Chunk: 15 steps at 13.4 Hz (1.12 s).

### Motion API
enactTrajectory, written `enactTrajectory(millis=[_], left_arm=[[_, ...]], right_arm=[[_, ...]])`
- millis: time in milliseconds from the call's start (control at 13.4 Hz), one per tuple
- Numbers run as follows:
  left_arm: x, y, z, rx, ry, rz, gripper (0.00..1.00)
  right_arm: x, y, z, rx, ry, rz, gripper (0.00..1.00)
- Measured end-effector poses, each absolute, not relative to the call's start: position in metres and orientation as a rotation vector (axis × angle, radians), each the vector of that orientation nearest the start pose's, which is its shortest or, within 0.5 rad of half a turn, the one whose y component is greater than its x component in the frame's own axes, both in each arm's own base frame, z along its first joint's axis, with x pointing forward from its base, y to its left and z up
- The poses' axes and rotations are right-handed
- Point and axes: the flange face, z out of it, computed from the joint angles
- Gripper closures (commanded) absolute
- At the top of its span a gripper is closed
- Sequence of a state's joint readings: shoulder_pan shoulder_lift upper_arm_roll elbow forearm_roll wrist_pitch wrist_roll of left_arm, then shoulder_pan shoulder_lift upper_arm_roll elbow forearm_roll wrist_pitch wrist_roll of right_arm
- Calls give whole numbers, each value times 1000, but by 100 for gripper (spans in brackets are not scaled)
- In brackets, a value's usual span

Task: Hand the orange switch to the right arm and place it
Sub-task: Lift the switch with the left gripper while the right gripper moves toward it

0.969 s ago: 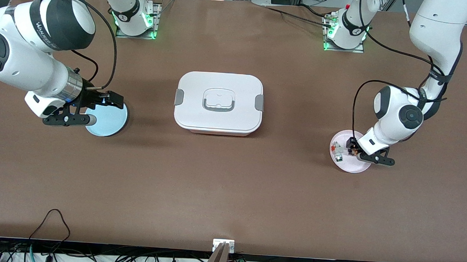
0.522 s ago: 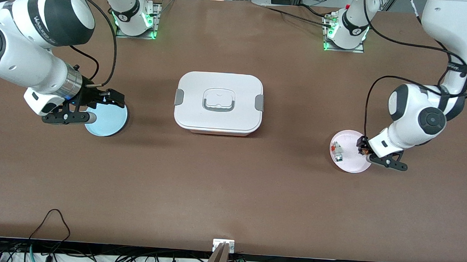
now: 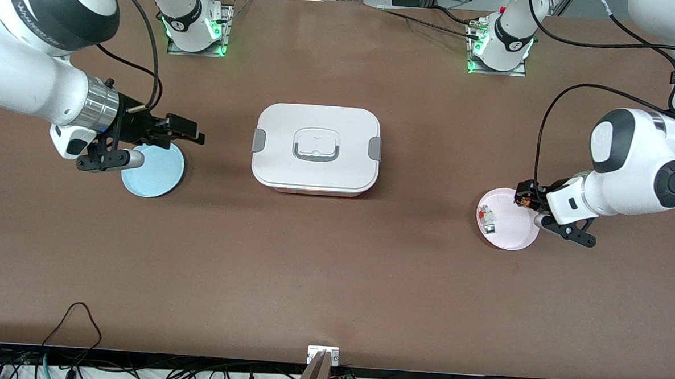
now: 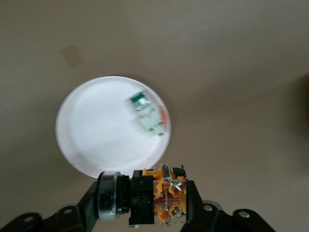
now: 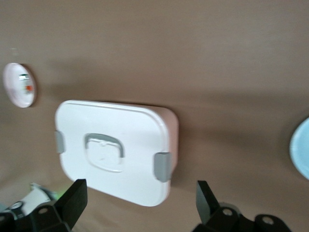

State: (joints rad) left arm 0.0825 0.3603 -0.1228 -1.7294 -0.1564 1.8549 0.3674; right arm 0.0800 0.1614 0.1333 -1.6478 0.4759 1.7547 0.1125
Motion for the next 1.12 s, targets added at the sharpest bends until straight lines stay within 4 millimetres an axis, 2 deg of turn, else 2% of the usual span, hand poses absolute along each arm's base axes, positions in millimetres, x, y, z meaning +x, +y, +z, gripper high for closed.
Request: enactTrajectory(millis=[149, 298, 671, 894, 1118], left_arm=[[622, -44, 364, -3388, 612, 352, 72], [621, -67, 375, -3467, 646, 332, 72], [618, -142, 443, -3704, 819, 216, 77], [621, -184, 488, -3858, 1111, -38, 76], [626, -204, 500, -3911, 1558, -495, 76]], right_arm=[[587, 173, 525, -2546, 36, 199, 0], [587, 180, 529, -2444, 66, 217, 0], [589, 192, 536, -2234, 130, 257, 0], [592, 198, 532, -2093, 181, 296, 0], [596, 203, 522, -1974, 231, 339, 0]])
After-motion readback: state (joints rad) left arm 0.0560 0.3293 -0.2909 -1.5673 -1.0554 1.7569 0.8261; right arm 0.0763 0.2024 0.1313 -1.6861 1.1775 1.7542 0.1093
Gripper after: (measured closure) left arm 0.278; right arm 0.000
